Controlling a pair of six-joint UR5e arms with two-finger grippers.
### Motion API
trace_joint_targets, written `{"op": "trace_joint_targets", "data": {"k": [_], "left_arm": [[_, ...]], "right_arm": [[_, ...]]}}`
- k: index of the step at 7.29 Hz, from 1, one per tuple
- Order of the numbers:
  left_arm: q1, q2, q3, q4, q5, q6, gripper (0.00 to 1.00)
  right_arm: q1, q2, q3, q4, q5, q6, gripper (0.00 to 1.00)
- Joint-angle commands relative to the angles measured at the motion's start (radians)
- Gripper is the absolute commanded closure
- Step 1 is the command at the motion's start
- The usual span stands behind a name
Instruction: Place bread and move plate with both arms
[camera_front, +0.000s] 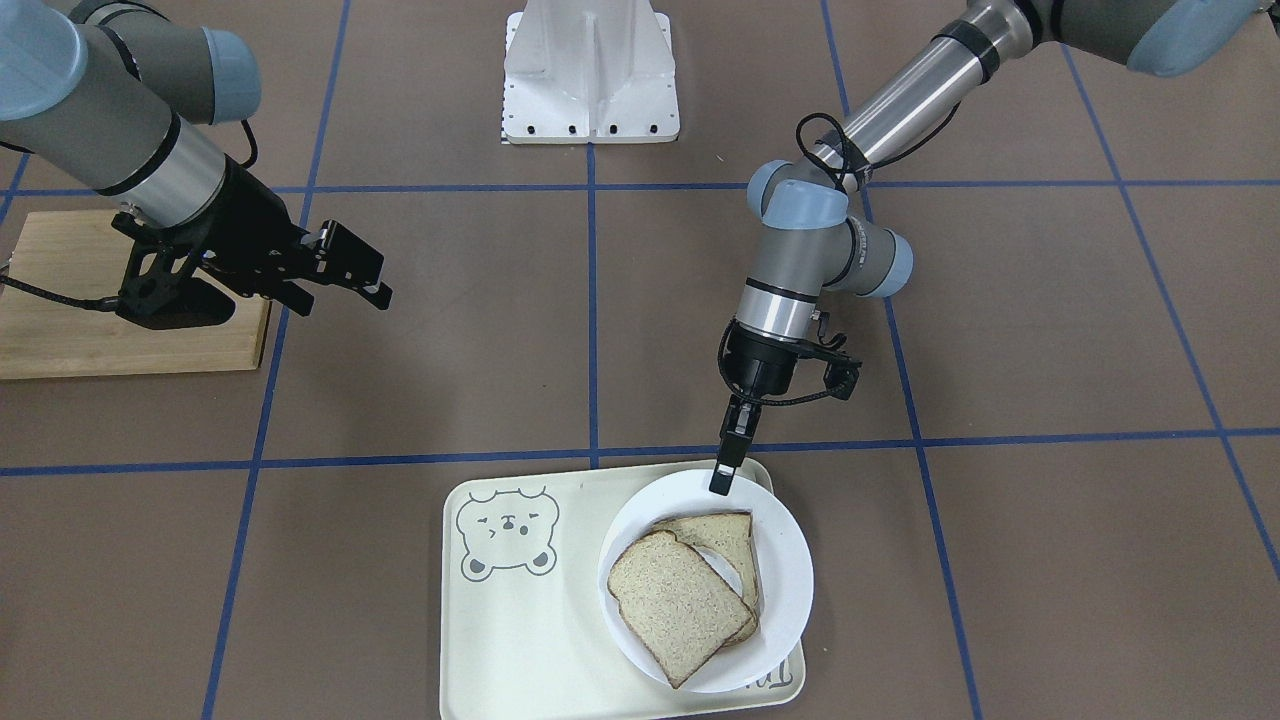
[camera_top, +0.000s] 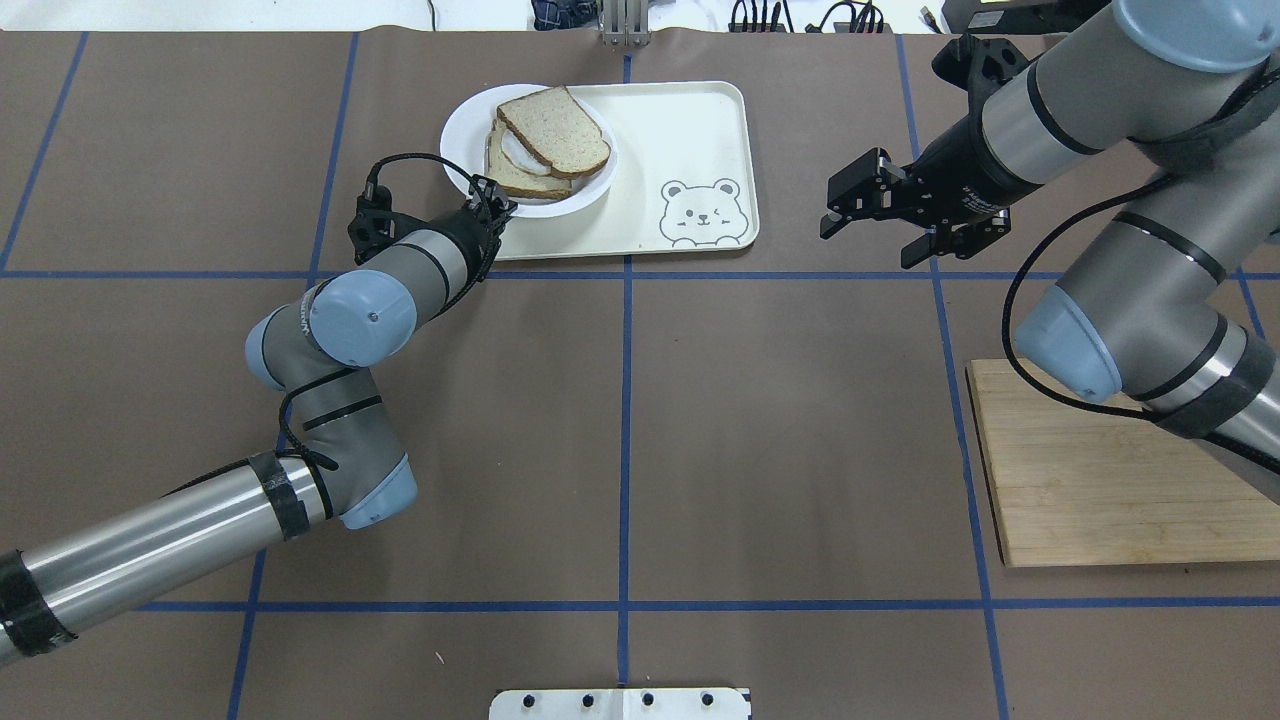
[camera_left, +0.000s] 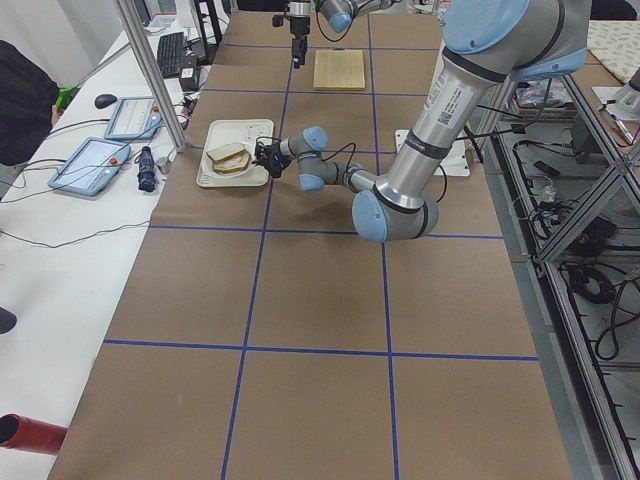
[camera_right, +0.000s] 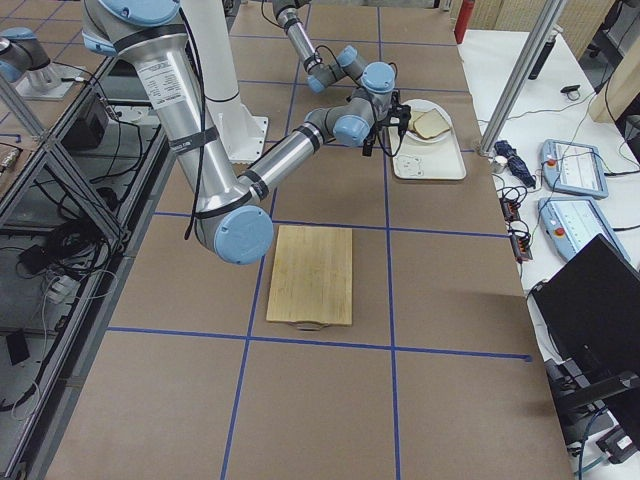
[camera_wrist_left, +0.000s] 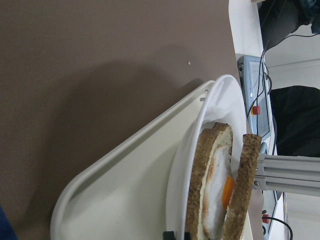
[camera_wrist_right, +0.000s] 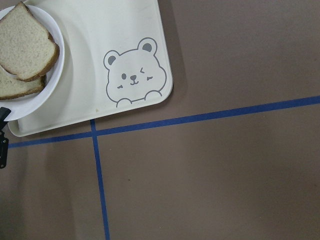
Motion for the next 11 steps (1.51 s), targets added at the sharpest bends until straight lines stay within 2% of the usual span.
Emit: {"op": "trace_joint_targets", "data": {"k": [1, 2, 3, 4, 5, 6, 7, 8, 9, 11], "left_arm": [[0.014, -0.007, 0.002, 0.0, -0.002, 0.0, 1.0], [0.03, 0.004, 0.002, 0.001, -0.009, 0.013, 0.42], [0.037, 0.016, -0.009, 0.003, -0.022, 0.034, 0.02], [0.032, 0.06, -0.059, 0.006, -0.135, 0.169, 0.02], [0.009, 0.122, -0.149, 0.006, -0.201, 0.279, 0.02], [-0.018, 0.204, -0.227, 0.017, -0.258, 0.289, 0.02], [-0.099, 0.267, -0.281, 0.04, -0.388, 0.296, 0.02], [-0.227, 0.318, -0.335, 0.073, -0.571, 0.404, 0.02], [-0.338, 0.396, -0.416, 0.151, -0.723, 0.575, 0.02], [-0.525, 0.533, -0.516, 0.325, -0.894, 1.075, 0.02]], "right_arm": [[0.006, 0.0, 0.0, 0.0, 0.0, 0.0, 0.0], [0.007, 0.001, 0.0, 0.0, 0.002, 0.0, 0.0], [0.007, 0.0, 0.0, 0.0, 0.0, -0.002, 0.0], [0.01, 0.0, -0.002, -0.002, 0.0, -0.029, 0.0], [0.021, -0.02, 0.0, -0.002, -0.002, -0.076, 0.0], [0.041, -0.044, 0.0, -0.002, -0.002, -0.106, 0.0], [0.056, -0.09, -0.003, -0.003, -0.006, -0.205, 0.0], [0.096, -0.122, -0.002, -0.047, -0.008, -0.288, 0.0], [0.137, -0.123, 0.0, -0.164, -0.011, -0.376, 0.0], [0.217, -0.126, 0.0, -0.34, -0.07, -0.673, 0.0]]}}
